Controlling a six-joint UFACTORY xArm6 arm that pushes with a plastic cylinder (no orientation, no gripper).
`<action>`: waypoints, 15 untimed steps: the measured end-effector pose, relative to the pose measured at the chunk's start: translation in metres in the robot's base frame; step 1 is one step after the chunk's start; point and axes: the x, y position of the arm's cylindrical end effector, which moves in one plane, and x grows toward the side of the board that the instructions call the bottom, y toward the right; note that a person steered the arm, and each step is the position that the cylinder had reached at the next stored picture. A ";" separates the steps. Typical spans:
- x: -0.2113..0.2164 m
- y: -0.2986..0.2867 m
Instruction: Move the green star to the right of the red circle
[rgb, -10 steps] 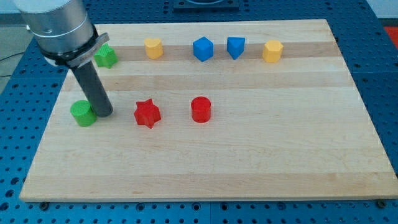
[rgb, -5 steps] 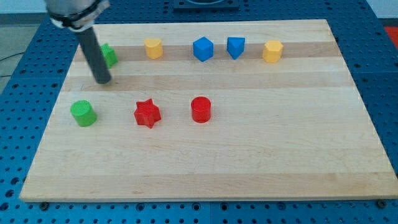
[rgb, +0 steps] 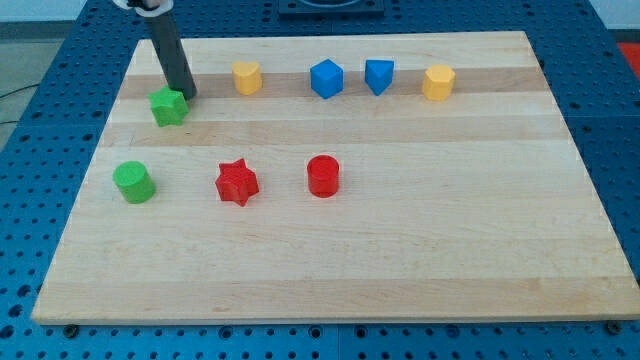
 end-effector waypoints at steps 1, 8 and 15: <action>0.016 -0.024; 0.065 0.237; 0.092 0.244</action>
